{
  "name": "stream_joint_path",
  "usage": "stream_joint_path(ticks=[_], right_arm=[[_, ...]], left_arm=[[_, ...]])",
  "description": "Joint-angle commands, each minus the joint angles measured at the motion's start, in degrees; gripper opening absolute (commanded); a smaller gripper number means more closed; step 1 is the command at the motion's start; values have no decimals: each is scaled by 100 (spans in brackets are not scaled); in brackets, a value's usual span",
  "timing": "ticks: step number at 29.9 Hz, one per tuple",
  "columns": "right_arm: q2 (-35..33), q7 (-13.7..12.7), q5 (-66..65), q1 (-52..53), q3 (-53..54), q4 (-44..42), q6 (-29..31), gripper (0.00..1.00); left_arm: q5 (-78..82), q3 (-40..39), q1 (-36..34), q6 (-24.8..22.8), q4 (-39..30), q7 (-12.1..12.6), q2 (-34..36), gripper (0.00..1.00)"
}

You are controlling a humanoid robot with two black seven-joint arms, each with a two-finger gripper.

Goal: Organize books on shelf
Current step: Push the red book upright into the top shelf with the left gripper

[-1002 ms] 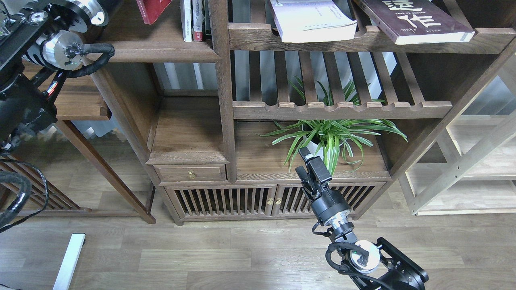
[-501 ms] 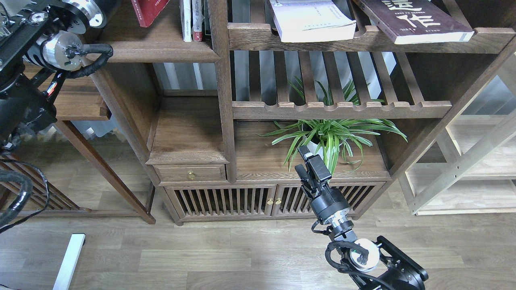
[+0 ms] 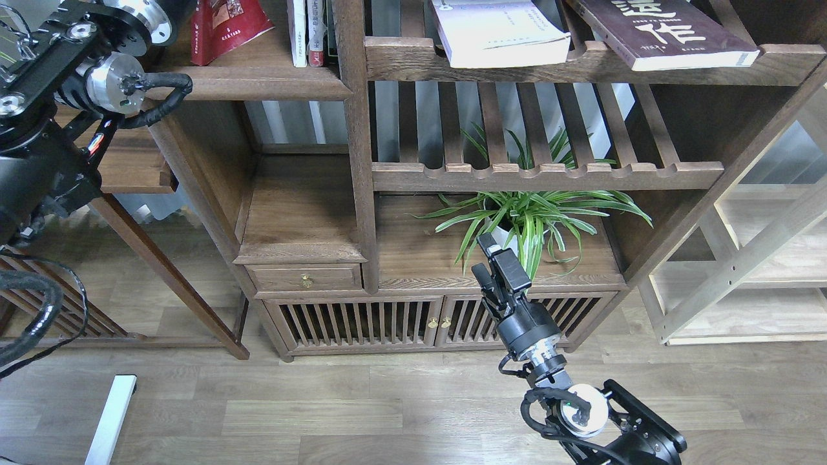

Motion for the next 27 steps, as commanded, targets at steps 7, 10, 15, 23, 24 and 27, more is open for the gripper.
stream_joint_path(ticks=[7,10,15,23,24,27], right_arm=[[0,0,-36,-47,-1,17,0,99],[0,0,-44,-65,-1,43,0,99],[0,0,-44,-83,-1,96,0,99],[0,0,-97,-109,-10,122,0,99],[0,0,-106,-109,-10,123,0,99],[0,0,-106,-118,8,131,0,99]], left_arm=[[-1,-23,-304,107,166,-199,-265,49],[-1,-32,-524,116,386,-331,-397,49],[-10,-32,-832,116,659,-393,-556,49],[-18,-102,-1052,116,598,-533,-530,51],[-19,-111,-1052,116,563,-560,-504,53],[-19,-137,-1052,116,291,-569,-328,68]])
